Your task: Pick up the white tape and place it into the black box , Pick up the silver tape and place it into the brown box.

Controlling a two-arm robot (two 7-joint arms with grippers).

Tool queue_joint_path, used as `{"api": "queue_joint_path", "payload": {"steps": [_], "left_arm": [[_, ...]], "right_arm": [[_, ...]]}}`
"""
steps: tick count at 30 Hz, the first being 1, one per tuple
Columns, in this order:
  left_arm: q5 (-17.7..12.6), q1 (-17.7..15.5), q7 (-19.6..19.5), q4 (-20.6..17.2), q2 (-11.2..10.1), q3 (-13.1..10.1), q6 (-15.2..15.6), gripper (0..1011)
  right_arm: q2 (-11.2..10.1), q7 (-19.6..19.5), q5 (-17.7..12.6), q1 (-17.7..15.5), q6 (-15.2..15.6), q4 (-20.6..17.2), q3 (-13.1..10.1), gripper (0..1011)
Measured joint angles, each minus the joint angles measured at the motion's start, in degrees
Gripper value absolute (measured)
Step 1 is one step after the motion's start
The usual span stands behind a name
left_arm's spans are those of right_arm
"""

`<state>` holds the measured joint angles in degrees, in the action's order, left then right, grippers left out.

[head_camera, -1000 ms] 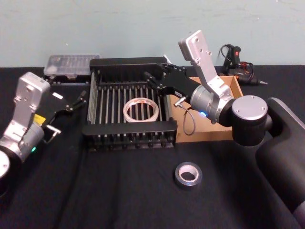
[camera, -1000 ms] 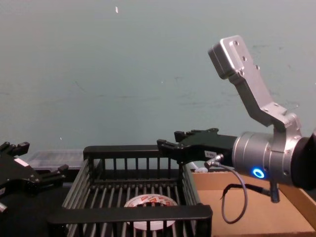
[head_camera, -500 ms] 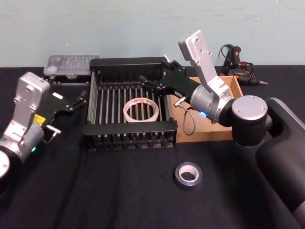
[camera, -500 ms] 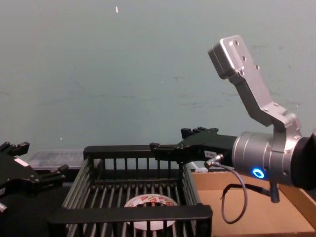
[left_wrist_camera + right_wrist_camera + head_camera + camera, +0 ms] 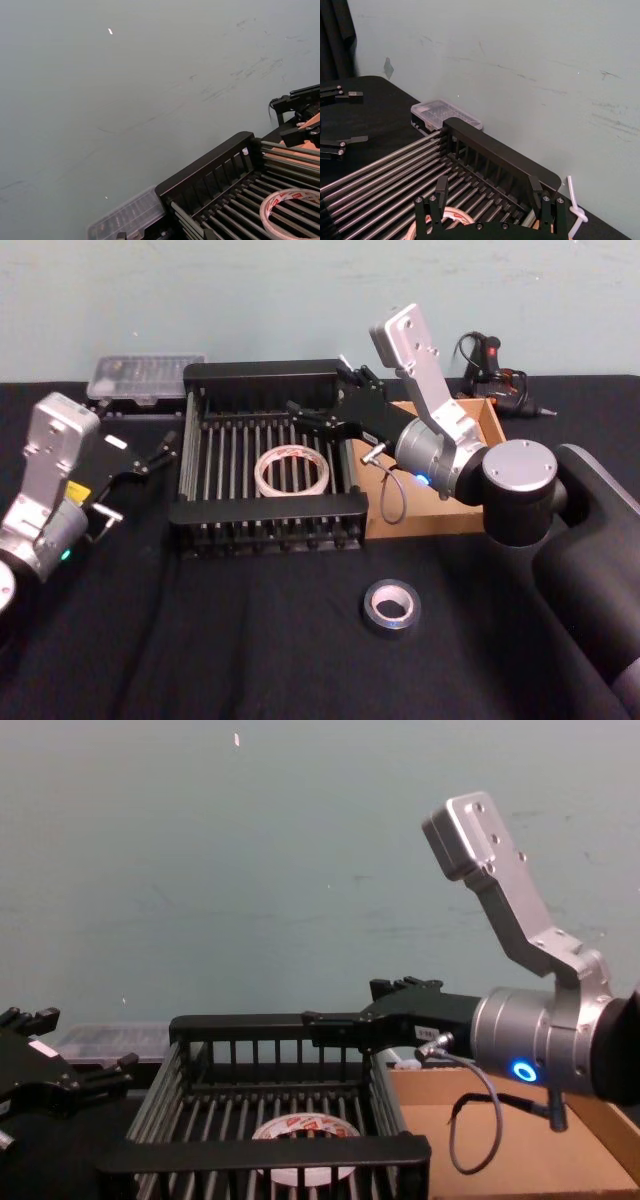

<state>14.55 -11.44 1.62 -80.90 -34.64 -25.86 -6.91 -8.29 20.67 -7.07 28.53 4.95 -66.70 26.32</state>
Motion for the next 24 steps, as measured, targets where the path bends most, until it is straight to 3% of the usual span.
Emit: {"api": "queue_joint_path", "payload": {"steps": [11, 24], "left_arm": [[0.0, 0.0, 0.0, 0.0, 0.0, 0.0, 0.0, 1001], [0.0, 0.0, 0.0, 0.0, 0.0, 0.0, 0.0, 1001]], "right_arm": [[-1.4, 0.9, -1.5, -2.0, 1.9, -3.6, -1.1, 1000], [-4.8, 1.0, -3.2, -6.8, 3.9, -11.8, -2.0, 1000]]}}
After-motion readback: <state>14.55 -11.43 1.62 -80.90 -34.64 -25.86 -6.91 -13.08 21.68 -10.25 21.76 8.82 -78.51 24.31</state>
